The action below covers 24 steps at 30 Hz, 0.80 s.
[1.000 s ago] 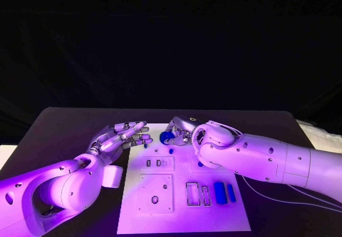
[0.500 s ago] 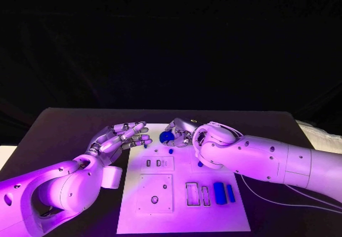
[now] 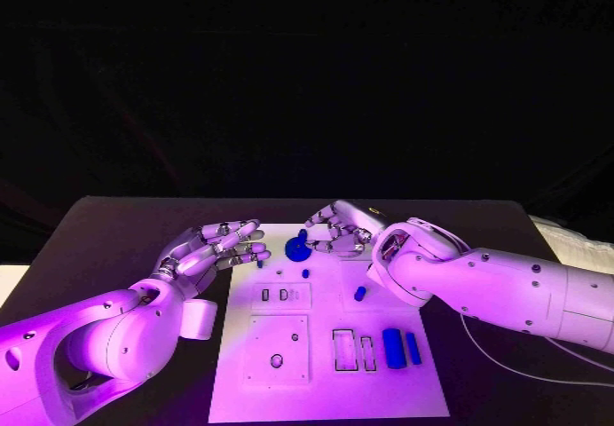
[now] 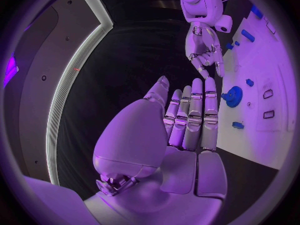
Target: Assemble the parts on the task board
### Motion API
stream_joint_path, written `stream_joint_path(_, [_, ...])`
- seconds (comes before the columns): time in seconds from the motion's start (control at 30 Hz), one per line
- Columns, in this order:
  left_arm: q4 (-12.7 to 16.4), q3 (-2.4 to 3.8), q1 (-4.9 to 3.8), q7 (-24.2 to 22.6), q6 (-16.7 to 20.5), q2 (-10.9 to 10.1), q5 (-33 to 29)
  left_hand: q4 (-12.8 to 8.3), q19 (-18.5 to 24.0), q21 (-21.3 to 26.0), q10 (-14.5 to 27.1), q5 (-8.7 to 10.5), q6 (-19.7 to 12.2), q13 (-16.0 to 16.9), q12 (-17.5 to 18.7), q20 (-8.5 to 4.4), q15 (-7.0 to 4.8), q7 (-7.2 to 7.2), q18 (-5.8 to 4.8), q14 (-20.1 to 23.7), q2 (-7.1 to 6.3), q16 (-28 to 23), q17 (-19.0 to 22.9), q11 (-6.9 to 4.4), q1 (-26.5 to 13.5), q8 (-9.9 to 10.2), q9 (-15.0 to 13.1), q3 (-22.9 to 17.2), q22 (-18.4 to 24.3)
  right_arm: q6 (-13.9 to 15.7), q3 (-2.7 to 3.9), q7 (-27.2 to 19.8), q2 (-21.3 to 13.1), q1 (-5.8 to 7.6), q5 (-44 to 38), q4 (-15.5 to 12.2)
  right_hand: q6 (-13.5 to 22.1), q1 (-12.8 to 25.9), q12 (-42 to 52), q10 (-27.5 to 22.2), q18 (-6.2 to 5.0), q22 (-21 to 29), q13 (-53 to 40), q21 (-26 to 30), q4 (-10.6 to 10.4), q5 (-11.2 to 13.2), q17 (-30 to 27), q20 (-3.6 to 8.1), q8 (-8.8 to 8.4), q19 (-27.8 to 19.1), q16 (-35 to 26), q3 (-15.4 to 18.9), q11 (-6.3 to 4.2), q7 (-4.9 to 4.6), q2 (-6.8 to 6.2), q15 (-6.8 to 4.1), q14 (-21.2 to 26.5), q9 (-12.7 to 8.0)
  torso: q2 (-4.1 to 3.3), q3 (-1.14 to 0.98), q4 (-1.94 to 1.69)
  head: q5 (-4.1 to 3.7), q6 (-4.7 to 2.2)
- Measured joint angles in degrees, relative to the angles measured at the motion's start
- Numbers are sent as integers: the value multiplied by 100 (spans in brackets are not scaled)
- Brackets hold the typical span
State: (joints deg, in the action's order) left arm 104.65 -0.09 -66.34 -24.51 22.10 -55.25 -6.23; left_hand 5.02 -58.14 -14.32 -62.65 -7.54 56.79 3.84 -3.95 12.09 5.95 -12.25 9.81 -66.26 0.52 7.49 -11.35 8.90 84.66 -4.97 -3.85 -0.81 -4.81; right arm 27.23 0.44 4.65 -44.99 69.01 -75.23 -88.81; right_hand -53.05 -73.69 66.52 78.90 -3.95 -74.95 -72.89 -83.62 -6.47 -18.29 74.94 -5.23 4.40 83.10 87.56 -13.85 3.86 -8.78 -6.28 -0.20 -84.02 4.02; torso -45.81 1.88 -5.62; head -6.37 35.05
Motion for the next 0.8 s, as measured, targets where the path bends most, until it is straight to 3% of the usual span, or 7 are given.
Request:
stream_joint_path(0.13, [-60, -2, 2, 0, 0, 13, 0, 0, 0, 0, 0, 0, 0, 0, 0, 0, 0, 0, 0, 0, 0, 0, 0, 0, 0, 0, 0, 0, 0, 40, 9, -427, -377, 76, 387, -151, -115, -94, -45, 2, 10, 0, 25, -45, 108, 47, 0, 3, 0, 17, 34, -47, -3, 10, -14, -15, 10, 0, 8, -25, 32, 5, -4])
stream_joint_path(0.17, [-68, -2, 2, 0, 0, 18, 0, 0, 0, 0, 0, 0, 0, 0, 0, 0, 0, 0, 0, 0, 0, 0, 0, 0, 0, 0, 0, 0, 0, 39, 11, -490, -482, 100, 455, -172, -161, -99, -45, 21, 82, 0, 25, -94, 145, 47, 0, 6, 0, 59, 34, -52, -21, 16, -8, -36, 6, -1, 12, -31, 38, 12, -4])
stream_joint_path(0.23, [-85, -2, 3, 0, -1, 39, 0, -8, 0, 0, 0, 0, 0, 0, 0, 0, 0, 0, -1, 0, 0, 0, 0, 0, 0, 0, 0, -8, 0, 14, 16, -607, -777, 154, 570, -204, -224, -135, -45, 21, 96, 1, 34, -163, 207, 60, 0, 10, 0, 71, 56, -77, -22, 40, -45, -43, -1, -1, 20, -42, 52, 16, -14])
stream_joint_path(0.47, [-118, -4, 7, 0, -32, 85, 190, -22, 0, 0, 0, 0, 0, -4, 0, 0, 0, 0, 0, 0, 23, 0, -6, 0, 23, 0, 0, -22, 5, -157, -15, -847, -1522, 187, 722, -122, -231, -196, -75, 41, 95, 1, 51, -205, 316, 325, -1, 10, -22, 71, 56, -16, -42, 46, -105, -43, -1, -12, 42, -71, 95, -54, -24])
stream_joint_path(0.8, [-172, -5, 19, 0, -124, 133, 654, -22, 0, 21, 0, 0, 0, -4, 0, 0, 0, 0, 0, 0, 23, -23, -11, 0, 23, 21, 0, -22, 5, -294, -57, -1069, -1672, 28, 792, 228, -230, -157, -166, 39, 95, 2, 107, -204, 343, 399, -1, 10, -51, 71, 55, 11, -44, 47, -144, -43, -1, -21, 59, -122, 169, -46, -40])
